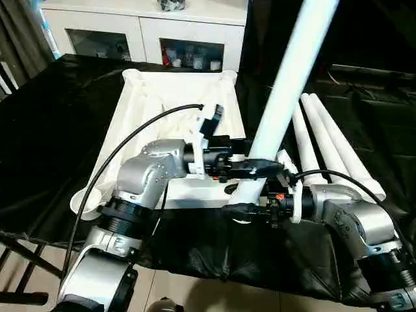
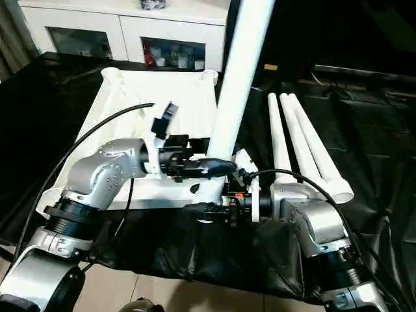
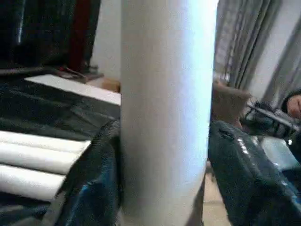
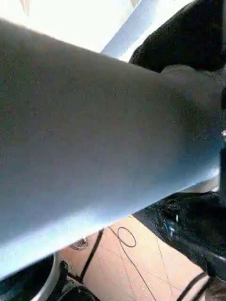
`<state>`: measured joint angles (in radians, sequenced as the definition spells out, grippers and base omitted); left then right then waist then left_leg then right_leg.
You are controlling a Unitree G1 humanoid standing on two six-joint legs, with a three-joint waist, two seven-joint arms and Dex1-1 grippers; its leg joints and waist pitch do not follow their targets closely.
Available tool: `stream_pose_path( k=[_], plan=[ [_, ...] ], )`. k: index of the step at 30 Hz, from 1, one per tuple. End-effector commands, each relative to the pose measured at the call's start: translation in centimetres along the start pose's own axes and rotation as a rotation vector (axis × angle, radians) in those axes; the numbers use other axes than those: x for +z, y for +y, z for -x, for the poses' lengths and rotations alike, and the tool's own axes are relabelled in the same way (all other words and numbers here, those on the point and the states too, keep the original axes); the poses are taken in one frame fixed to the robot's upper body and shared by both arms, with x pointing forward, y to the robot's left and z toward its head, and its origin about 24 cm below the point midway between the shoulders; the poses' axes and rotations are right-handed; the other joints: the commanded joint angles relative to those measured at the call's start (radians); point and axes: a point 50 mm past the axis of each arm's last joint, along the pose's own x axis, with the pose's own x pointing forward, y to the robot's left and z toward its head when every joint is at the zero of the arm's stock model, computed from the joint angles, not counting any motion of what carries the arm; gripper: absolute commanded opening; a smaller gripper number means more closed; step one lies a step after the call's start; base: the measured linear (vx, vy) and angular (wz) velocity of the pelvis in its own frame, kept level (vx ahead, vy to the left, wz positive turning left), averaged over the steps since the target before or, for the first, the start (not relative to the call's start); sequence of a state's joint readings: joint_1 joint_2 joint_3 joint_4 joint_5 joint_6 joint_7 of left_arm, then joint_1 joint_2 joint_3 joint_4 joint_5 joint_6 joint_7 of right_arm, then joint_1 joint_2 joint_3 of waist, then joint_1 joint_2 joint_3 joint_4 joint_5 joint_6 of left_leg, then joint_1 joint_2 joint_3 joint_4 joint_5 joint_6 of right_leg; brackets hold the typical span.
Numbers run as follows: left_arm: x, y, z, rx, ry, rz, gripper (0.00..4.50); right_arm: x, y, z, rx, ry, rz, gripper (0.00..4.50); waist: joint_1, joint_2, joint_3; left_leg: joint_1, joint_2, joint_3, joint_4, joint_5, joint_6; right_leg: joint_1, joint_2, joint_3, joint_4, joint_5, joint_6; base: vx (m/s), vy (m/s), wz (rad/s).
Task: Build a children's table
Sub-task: Insert table leg to table base
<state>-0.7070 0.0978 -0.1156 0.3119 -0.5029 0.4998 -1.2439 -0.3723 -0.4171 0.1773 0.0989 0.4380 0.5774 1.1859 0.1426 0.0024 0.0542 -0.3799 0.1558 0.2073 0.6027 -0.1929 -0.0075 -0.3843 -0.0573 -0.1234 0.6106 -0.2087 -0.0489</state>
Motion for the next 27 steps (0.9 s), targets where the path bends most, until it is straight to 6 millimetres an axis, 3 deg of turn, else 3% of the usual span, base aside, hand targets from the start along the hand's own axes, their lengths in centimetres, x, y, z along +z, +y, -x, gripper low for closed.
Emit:
stream_pose_path(
  k=[1,8,17,19,23,27],
  plan=[
    [0.5,0.0,0.0,0.005,-0.038,0.003,2.48,0.3,-0.1,0.2,-0.009,0.002,0.016,2.74,0.000,-0.007,-0.073,0.017,0.103,-0.054,-0.057,-0.057,0.079,0.057,-0.131,0.081,-0.074,-0.110,-0.138,0.000,0.000,0.00],
    [0.7,0.5,0.0,0.069,-0.087,0.062,1.99,0.3,0.0,0.1,-0.012,-0.001,0.024,2.74,0.000,-0.006,-0.073,0.017,0.102,-0.053,-0.055,-0.061,0.081,0.058,-0.132,0.081,-0.076,-0.115,-0.142,0.000,0.000,0.00],
    [-0.2,0.7,0.0,0.155,-0.053,0.075,1.91,0.5,-0.4,0.2,-0.066,-0.008,0.049,2.74,0.000,-0.008,-0.074,0.016,0.100,-0.054,-0.053,-0.047,0.088,0.059,-0.130,0.081,-0.074,-0.094,-0.139,0.000,0.000,0.00],
    [0.0,1.1,0.2,0.202,-0.070,0.071,1.91,1.0,-0.7,0.2,-0.097,-0.056,0.038,3.30,-0.001,-0.005,-0.074,0.016,0.101,-0.054,-0.053,-0.053,0.085,0.059,-0.130,0.080,-0.074,-0.099,-0.141,0.000,0.000,0.00],
    [0.3,1.5,0.6,0.263,-0.094,0.058,1.90,1.8,-1.1,0.4,-0.143,-0.122,0.040,3.50,-0.005,-0.008,-0.074,0.017,0.099,-0.054,-0.054,-0.063,0.075,0.059,-0.132,0.080,-0.077,-0.115,-0.141,0.000,0.000,0.00],
    [1.8,3.0,2.2,0.454,-0.154,0.037,1.88,3.8,-2.1,2.6,-0.278,-0.278,0.028,3.84,-0.004,-0.005,-0.077,0.021,0.101,-0.056,-0.054,-0.052,0.078,0.057,-0.130,0.081,-0.072,-0.086,-0.136,0.000,0.000,0.00]
  ],
)
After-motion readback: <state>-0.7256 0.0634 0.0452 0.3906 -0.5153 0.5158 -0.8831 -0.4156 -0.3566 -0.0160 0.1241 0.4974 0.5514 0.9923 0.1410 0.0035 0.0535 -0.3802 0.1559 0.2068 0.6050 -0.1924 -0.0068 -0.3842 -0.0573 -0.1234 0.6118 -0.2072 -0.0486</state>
